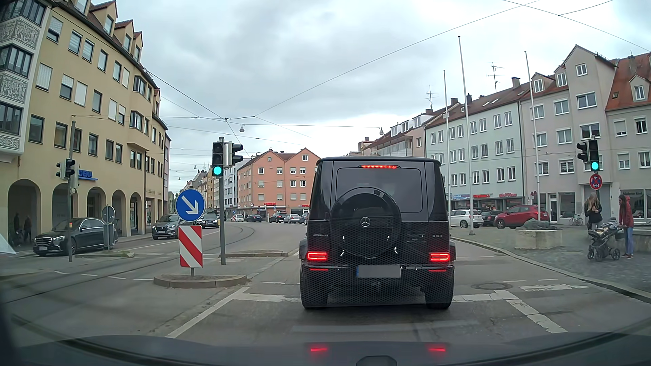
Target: Follow the waypoints while adhering to traffic rules and regulations
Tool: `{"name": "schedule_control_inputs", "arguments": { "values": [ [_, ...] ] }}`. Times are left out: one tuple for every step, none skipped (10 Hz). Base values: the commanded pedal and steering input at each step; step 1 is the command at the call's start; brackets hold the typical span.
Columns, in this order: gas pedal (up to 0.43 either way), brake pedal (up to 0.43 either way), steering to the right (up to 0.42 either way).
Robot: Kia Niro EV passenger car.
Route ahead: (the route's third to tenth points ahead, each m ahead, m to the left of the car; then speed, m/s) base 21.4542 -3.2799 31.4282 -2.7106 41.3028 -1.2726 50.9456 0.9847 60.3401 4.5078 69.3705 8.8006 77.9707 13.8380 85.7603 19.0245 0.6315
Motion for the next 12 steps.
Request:
{"name": "schedule_control_inputs", "arguments": {
  "values": [
    [0.000,0.201,0.020],
    [0.000,0.195,0.020],
    [0.000,0.177,0.020],
    [0.000,0.165,0.020],
    [0.000,0.165,0.020],
    [0.000,0.159,0.020],
    [0.000,0.159,0.020],
    [0.000,0.159,0.020],
    [0.000,0.165,0.020],
    [0.000,0.165,0.020],
    [0.000,0.165,0.020],
    [0.000,0.165,0.020]
  ]
}}
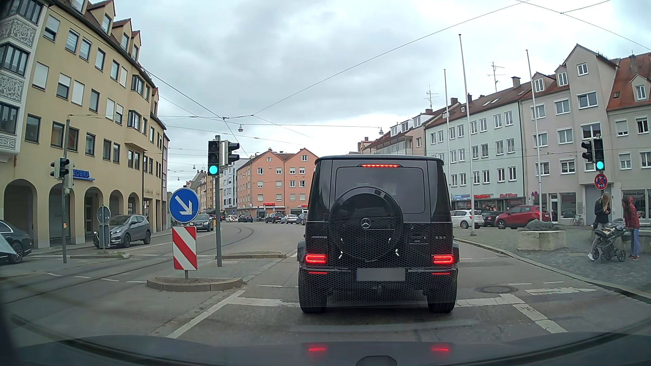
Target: Follow the waypoints while adhering to traffic rules and regulations
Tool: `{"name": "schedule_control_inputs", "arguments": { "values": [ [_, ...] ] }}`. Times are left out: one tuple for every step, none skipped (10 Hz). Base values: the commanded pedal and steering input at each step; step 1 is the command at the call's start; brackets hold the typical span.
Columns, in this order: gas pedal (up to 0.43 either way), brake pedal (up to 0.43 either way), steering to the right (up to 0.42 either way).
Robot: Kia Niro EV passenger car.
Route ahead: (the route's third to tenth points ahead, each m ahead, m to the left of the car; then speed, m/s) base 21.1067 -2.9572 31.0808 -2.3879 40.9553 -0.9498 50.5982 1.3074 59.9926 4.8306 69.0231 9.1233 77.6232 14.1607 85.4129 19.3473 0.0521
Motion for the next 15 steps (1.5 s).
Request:
{"name": "schedule_control_inputs", "arguments": {
  "values": [
    [0.000,0.165,0.020],
    [0.000,0.165,0.020],
    [0.000,0.165,0.020],
    [0.000,0.165,0.020],
    [0.000,0.165,0.020],
    [0.000,0.165,0.020],
    [0.000,0.165,0.020],
    [0.000,0.165,0.020],
    [0.000,0.165,0.020],
    [0.000,0.171,0.020],
    [0.000,0.171,0.020],
    [0.000,0.171,0.020],
    [0.000,0.171,0.020],
    [0.000,0.171,0.020],
    [0.000,0.165,0.020]
  ]
}}
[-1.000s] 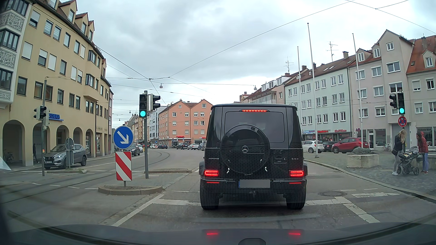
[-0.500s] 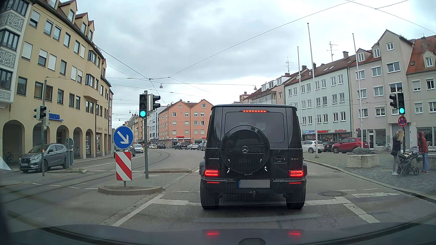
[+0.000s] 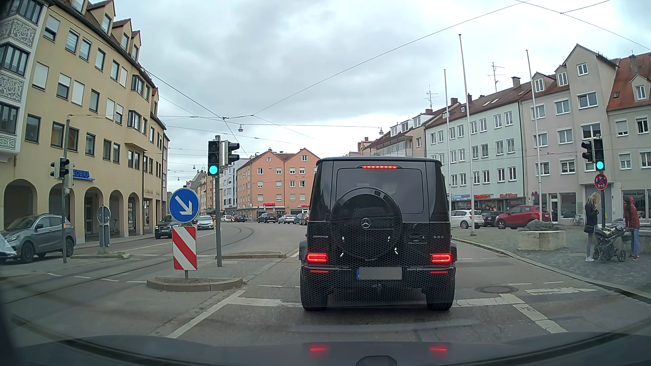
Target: Follow the waypoints while adhering to traffic rules and regulations
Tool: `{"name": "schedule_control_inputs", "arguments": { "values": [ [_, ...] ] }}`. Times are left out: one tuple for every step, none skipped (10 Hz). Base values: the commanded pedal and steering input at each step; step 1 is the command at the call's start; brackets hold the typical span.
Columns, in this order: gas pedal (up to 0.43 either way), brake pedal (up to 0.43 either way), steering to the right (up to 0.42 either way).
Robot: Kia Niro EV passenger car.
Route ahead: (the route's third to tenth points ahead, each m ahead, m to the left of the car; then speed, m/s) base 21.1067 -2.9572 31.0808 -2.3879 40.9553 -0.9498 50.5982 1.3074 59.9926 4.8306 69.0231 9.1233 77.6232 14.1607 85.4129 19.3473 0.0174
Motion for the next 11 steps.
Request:
{"name": "schedule_control_inputs", "arguments": {
  "values": [
    [0.000,0.165,0.020],
    [0.000,0.122,0.020],
    [0.000,0.055,0.020],
    [0.000,0.000,0.020],
    [0.000,0.000,0.020],
    [0.000,0.000,0.020],
    [0.000,0.000,0.020],
    [0.000,0.000,0.020],
    [0.000,0.000,0.020],
    [0.000,0.000,0.020],
    [0.000,0.000,0.020]
  ]
}}
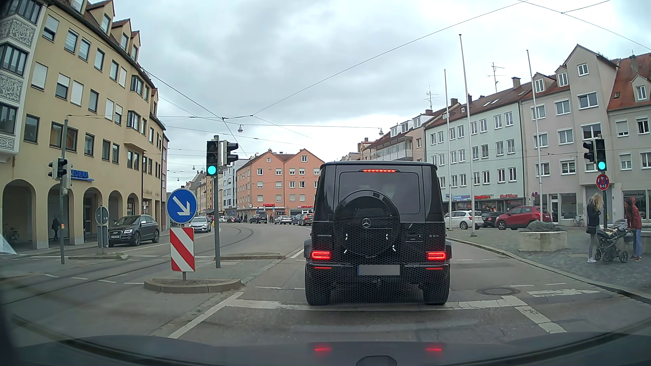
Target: Follow the waypoints while adhering to traffic rules and regulations
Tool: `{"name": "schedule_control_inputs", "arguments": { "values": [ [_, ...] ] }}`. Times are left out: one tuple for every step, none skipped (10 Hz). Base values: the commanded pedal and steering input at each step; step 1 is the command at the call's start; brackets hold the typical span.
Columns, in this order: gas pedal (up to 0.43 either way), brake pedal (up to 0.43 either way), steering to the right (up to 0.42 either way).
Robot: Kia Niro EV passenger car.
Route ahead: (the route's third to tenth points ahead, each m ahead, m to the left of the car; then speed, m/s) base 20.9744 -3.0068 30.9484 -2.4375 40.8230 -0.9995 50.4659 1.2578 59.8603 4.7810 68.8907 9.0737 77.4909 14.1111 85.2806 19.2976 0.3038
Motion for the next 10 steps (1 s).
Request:
{"name": "schedule_control_inputs", "arguments": {
  "values": [
    [0.000,0.000,0.020],
    [0.000,0.030,0.020],
    [0.000,0.098,0.020],
    [0.000,0.134,0.020],
    [0.000,0.140,0.020],
    [0.000,0.140,0.020],
    [0.000,0.140,0.020],
    [0.000,0.128,0.020],
    [0.000,0.122,0.020],
    [0.000,0.110,0.020]
  ]
}}
